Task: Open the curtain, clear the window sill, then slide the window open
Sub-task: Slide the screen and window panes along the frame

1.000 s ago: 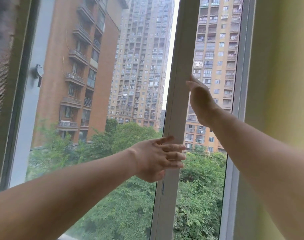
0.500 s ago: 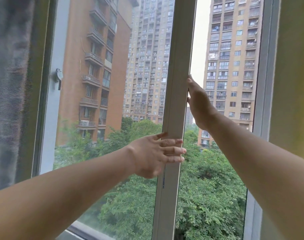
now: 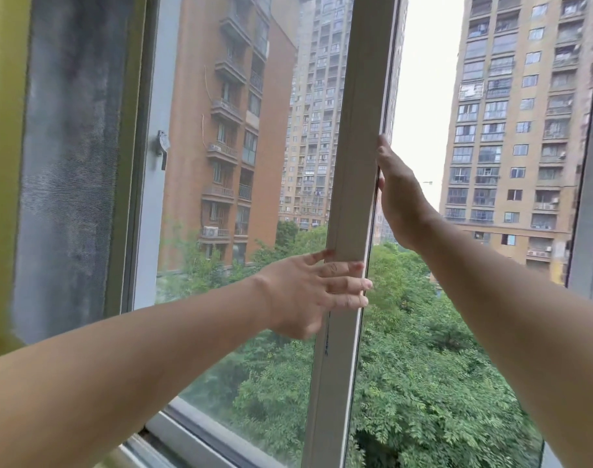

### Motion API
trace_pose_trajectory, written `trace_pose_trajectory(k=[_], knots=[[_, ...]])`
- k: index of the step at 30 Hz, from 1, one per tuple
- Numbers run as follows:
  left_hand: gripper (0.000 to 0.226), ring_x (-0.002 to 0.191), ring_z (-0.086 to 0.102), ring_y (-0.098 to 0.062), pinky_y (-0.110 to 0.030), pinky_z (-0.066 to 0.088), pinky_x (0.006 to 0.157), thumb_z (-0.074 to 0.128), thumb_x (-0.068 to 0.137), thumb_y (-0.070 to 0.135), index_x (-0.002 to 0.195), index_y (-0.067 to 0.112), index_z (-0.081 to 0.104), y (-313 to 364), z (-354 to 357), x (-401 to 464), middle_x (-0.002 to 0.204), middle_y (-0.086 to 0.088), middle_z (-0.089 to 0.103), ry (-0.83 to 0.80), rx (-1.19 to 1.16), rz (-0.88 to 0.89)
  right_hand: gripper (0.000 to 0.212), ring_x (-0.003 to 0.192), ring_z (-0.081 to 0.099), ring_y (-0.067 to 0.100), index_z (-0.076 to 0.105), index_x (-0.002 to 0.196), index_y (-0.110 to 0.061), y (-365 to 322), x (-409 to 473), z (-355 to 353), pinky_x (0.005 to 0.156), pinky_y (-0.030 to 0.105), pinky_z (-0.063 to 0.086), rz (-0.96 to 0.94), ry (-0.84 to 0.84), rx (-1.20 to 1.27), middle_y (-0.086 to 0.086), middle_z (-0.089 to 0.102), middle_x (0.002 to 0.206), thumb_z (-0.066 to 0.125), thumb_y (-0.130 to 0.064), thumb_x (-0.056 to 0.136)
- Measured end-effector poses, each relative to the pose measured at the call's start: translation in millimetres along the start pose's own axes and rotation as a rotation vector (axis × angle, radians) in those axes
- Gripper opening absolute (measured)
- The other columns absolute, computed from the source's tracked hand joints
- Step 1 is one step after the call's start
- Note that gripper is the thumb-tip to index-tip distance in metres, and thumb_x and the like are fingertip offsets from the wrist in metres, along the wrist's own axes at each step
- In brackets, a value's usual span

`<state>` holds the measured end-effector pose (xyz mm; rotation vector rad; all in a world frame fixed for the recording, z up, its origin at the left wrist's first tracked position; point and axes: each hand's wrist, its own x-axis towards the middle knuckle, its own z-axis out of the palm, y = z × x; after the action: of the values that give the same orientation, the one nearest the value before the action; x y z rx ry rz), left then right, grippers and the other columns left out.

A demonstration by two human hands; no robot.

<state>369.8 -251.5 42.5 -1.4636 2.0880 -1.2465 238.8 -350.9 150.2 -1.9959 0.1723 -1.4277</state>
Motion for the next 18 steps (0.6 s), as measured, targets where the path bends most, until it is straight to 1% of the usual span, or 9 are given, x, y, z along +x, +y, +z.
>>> trace_pose_trajectory(k=[5,9,11,14,18], knots=[[0.070,0.141,-0.026,-0.012,-0.049,-0.009,0.116,0.034,0.092,0.035,0.150,0.036,-0.006,-4.2,2.4,-8.2,0.157,0.013,-0.014,-0.033,-0.028,-0.024,0.053,0.147,0.017,0.006,0.022,0.154,-0.022,8.7,5.1,8.1,0.122,0.041,0.013,-0.023,-0.035,-0.007,-0.008,0.021,0.162,0.022,-0.033,0.102],[0.070,0.141,-0.026,-0.011,-0.049,-0.009,0.116,0.033,0.091,0.034,0.150,0.037,-0.006,-7.6,6.1,-12.1,0.157,0.014,-0.014,-0.056,-0.036,-0.040,0.063,0.148,0.013,0.006,0.020,0.154,-0.018,11.3,7.3,13.5,0.123,0.038,0.009,-0.039,-0.048,-0.013,-0.005,0.018,0.162,0.023,-0.039,0.094],[0.071,0.141,-0.025,-0.010,-0.049,-0.009,0.116,0.034,0.090,0.033,0.150,0.037,-0.004,-9.7,7.6,-14.3,0.158,0.014,-0.012,-0.072,-0.045,-0.045,0.065,0.148,0.012,0.006,0.019,0.153,-0.016,13.0,8.4,17.8,0.123,0.038,0.008,-0.047,-0.048,-0.021,-0.004,0.017,0.162,0.023,-0.039,0.093],[0.072,0.141,-0.023,-0.009,-0.049,-0.009,0.116,0.037,0.089,0.033,0.150,0.037,-0.001,-14.8,10.8,-18.6,0.159,0.014,-0.008,-0.084,-0.061,-0.060,0.063,0.149,0.011,0.006,0.019,0.153,-0.017,16.3,10.7,25.8,0.123,0.038,0.008,-0.055,-0.052,-0.031,-0.004,0.016,0.162,0.023,-0.039,0.094],[0.075,0.142,-0.021,-0.008,-0.049,-0.010,0.116,0.040,0.086,0.031,0.150,0.038,0.002,-21.8,14.0,-24.5,0.159,0.015,-0.006,-0.106,-0.065,-0.070,0.056,0.149,0.009,0.007,0.020,0.153,-0.016,19.9,13.9,35.1,0.123,0.038,0.006,-0.070,-0.053,-0.013,-0.003,0.016,0.163,0.023,-0.033,0.101]])
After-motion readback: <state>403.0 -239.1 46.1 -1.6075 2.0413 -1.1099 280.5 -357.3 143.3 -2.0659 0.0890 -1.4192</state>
